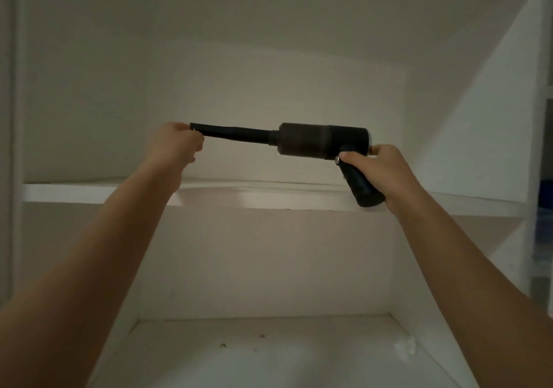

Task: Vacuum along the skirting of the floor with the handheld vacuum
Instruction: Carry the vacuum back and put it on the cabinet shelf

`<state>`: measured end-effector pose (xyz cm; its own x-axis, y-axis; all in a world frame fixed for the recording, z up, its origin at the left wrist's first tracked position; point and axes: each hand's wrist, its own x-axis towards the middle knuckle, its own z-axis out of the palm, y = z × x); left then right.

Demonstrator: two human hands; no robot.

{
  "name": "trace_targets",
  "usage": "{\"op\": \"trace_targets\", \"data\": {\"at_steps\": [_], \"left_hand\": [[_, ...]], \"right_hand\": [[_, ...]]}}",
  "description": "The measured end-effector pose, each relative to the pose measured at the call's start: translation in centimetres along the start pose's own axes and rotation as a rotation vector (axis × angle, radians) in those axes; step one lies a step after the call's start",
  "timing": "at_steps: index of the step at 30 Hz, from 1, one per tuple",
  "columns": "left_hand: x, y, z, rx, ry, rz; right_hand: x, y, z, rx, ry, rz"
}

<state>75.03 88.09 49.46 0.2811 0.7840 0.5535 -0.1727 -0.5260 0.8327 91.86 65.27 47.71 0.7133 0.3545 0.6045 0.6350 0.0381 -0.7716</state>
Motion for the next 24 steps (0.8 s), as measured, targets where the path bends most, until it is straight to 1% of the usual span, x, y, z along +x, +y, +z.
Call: {"op": "trace_targets", "data": {"at_steps": [4, 8, 15, 21, 24], "left_hand": [[1.7, -0.7, 1.2, 0.220, -0.004, -0.096], [2.5, -1.7, 2.2, 0.469, -0.090, -0.148], [2.0, -1.0, 3.2, 0.937, -0.208, -0.132], [1.3, -0.8, 3.4, 1.078, -0.278, -0.138], [0.8, -0.6, 3.7, 1.101, -0.306, -0.150]], "right_hand": [[2.9, 0.6, 0.1, -0.058, -0.057, 0.030], [4.6, 1.1, 0.2, -0.086, -0.111, 0.087], [5.5, 1.7, 0.1, -0.152, -0.177, 0.158], [6.0, 1.8, 0.0, -0.238, -0.239, 0.204], [5.9, 1.7, 0.0, -0.268, -0.256, 0.218]]}}
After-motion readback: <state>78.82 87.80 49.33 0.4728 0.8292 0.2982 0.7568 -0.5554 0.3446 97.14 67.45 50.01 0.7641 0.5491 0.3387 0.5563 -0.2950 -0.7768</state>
